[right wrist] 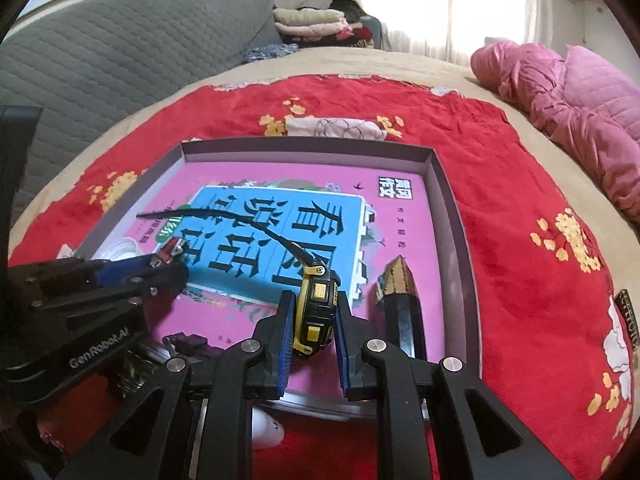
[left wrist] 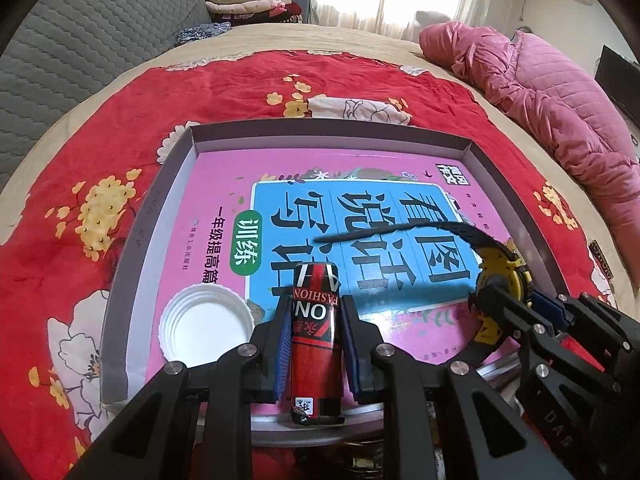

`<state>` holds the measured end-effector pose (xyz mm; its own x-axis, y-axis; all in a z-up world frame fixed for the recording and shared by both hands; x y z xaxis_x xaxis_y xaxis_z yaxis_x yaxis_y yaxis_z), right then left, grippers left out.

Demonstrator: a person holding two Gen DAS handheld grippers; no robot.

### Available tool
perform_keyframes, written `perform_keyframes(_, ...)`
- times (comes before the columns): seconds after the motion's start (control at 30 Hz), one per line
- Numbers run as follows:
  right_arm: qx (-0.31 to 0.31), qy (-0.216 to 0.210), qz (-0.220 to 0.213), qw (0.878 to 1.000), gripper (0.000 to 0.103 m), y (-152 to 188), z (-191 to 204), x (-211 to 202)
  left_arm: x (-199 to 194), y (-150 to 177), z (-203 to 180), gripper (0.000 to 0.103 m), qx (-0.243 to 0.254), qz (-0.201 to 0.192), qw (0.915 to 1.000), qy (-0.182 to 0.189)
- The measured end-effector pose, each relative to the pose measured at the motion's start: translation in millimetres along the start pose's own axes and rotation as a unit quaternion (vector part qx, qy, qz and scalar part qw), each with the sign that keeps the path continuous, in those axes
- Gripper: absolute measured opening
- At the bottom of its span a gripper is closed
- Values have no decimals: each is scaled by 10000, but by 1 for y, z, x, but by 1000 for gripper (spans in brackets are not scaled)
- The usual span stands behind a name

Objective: Organize rigid objects
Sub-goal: 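Lower the red can into the box with the left tool while the right tool lowers the yellow watch, then open the right tool to release the yellow watch onto the book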

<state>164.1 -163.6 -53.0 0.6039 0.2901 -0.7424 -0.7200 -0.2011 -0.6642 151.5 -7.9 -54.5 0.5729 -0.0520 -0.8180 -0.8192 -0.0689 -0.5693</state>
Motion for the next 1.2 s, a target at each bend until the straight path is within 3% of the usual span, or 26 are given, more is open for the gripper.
perform_keyframes(0.7, 308, -450, -309, 9980, 27, -2, -5, -12, 1, -1, 3, 23, -14, 18, 10000, 1)
perform_keyframes(0.87, 491, -577, -691, 9947, 44, -3, -16, -27, 2, -1, 4, 23, -42, 56, 10000, -12)
perform_keyframes(1.03, 563, -626, -935, 9920, 46, -3, -25, -38, 2, -2, 0, 23, 42, 87, 9999, -75)
perform_keyframes(1.2, 592, -606, -872, 9926, 47, -2, -28, -36, 3, -2, -3, 23, 132, 121, 9997, -147)
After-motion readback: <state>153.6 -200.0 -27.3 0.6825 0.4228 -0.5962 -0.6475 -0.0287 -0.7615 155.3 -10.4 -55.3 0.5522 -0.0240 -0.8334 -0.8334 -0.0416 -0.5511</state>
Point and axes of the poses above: each gripper's, at about its wrist camera, not at the fingertips, and x roughly the way its jaws point, z to its left, y to its underside, the point moved 1 cm from there along x, roughly the way its jaws point, and after that the axes turned 2 degrees about x, right-handed, at the moved point
